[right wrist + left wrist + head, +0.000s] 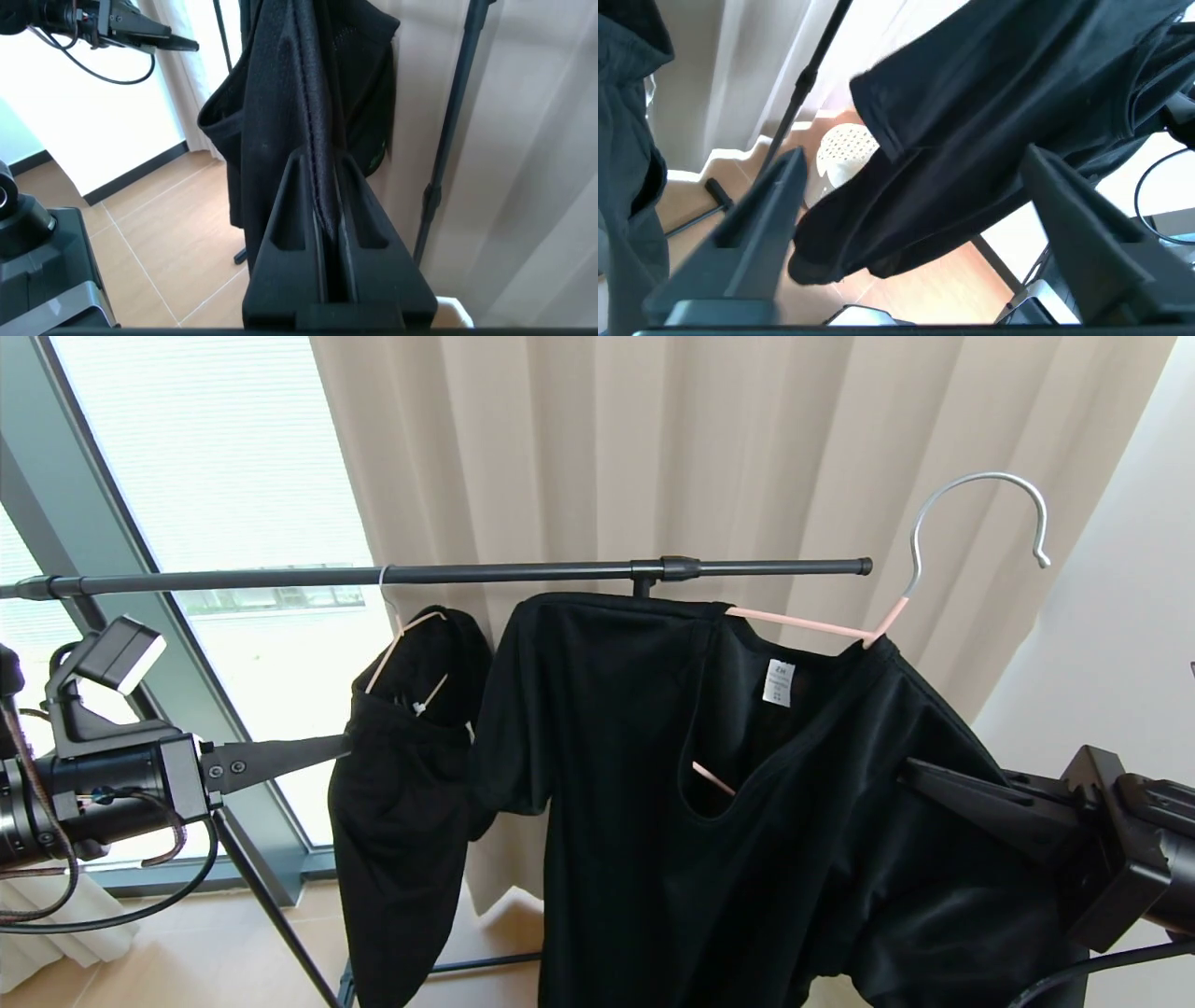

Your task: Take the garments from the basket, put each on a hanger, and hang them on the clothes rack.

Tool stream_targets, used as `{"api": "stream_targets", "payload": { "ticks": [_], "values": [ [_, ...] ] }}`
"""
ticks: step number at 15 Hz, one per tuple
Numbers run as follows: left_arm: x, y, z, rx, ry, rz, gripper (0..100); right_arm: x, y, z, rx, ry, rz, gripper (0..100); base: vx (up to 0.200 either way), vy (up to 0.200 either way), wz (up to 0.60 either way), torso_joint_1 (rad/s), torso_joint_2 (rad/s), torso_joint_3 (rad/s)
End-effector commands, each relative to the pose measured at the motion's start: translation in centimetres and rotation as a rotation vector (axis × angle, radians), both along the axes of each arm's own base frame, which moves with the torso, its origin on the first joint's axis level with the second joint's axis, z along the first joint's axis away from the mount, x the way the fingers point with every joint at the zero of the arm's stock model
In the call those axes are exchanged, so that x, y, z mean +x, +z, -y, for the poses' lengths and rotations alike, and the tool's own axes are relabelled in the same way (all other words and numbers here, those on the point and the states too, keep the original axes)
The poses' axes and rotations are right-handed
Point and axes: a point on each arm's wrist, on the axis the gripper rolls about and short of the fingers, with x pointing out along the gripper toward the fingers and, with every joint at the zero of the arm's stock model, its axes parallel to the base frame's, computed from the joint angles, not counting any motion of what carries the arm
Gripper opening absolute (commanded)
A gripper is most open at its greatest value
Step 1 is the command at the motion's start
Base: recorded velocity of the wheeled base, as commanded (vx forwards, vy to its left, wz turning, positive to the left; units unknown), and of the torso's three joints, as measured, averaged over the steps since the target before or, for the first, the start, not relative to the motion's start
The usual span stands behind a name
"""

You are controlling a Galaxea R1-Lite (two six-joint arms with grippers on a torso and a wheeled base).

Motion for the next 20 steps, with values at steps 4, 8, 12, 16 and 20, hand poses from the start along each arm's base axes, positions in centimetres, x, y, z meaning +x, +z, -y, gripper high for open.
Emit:
{"api": "stream_targets", "payload": {
  "ticks": [4,8,12,16,20],
  "values": [
    [0.4,4.4,1.6,-0.013,-0.061,0.095,100,0.1,-0.8,-1.1,-0.015,0.063,-0.038,0,0.0,0.0,0.0,0.0,0.0,0.0],
    [0.1,11.1,3.3,-0.016,-0.133,0.113,100,0.5,-2.0,-3.2,-0.045,0.161,-0.1,0,0.0,0.0,0.0,0.0,0.0,0.0],
    [-0.5,13.9,5.1,0.014,-0.222,0.146,100,0.2,-2.9,-4.9,-0.069,0.245,-0.135,0,0.0,0.0,0.0,0.0,0.0,0.0],
    [-1.1,13.7,7.0,0.124,-0.298,0.18,100,0.1,-3.2,-5.4,-0.096,0.269,-0.122,0,0.0,0.0,0.0,0.0,0.0,0.0],
    [-1.2,12.4,9.8,0.327,-0.323,0.283,100,0.4,-3.5,-6.0,-0.106,0.287,-0.127,0,0.0,0.0,0.0,0.0,0.0,0.0]
  ]
}}
